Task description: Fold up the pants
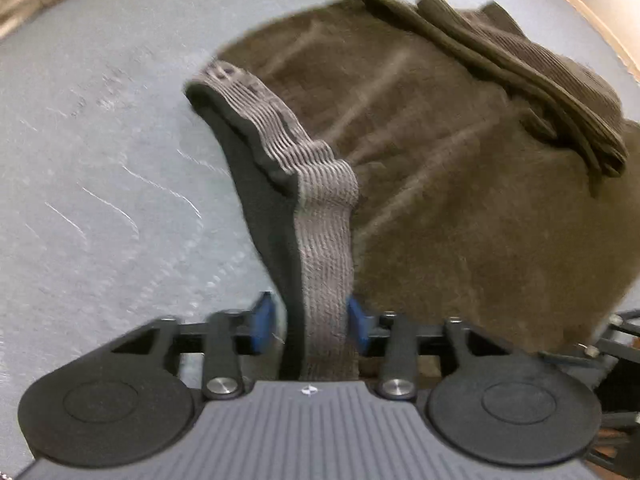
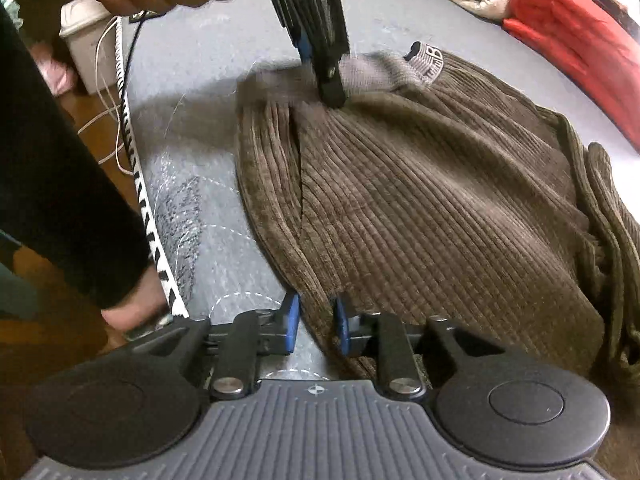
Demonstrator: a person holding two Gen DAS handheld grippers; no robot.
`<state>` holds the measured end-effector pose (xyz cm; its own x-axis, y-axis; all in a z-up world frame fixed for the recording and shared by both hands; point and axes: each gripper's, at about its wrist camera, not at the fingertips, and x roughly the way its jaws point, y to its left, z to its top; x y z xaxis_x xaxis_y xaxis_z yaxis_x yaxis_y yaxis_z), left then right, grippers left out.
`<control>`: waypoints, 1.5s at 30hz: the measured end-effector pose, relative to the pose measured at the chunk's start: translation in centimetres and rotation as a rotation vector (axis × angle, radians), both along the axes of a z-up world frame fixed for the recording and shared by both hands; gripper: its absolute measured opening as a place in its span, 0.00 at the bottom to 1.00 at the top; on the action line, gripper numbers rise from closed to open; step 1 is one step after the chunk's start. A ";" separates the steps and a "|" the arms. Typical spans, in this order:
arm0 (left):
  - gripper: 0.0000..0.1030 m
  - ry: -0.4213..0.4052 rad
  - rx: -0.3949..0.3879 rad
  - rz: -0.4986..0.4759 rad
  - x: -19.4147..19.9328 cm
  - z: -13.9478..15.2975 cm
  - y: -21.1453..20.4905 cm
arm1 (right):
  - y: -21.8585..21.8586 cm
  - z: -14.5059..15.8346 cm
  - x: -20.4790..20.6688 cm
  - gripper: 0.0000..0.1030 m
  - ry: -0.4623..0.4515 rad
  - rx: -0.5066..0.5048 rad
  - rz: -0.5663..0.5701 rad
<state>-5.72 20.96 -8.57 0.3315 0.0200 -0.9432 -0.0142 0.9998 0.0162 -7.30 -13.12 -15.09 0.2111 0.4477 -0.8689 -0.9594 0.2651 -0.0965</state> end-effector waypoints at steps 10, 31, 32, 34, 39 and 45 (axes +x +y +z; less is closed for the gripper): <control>0.55 -0.204 -0.023 -0.019 1.9 3.4 -3.8 | -3.3 3.1 5.6 0.31 0.118 0.147 -0.297; 0.48 -0.272 -0.015 0.109 7.1 7.1 -9.6 | -7.2 8.5 10.9 0.24 -0.055 0.434 -0.608; 0.48 -0.281 -0.032 0.117 7.5 7.7 -9.9 | -7.6 9.0 11.5 0.24 -0.071 0.473 -0.633; 0.48 -0.294 -0.055 0.126 8.0 8.6 -10.7 | -8.7 9.8 13.3 0.24 -0.100 0.517 -0.717; 0.48 -0.314 -0.100 0.131 9.5 9.7 -13.4 | -11.6 9.6 19.0 0.27 -0.096 0.559 -0.955; 0.50 -0.303 -0.120 0.122 12.4 9.5 -15.3 | -13.9 9.6 23.9 0.27 -0.039 0.568 -1.037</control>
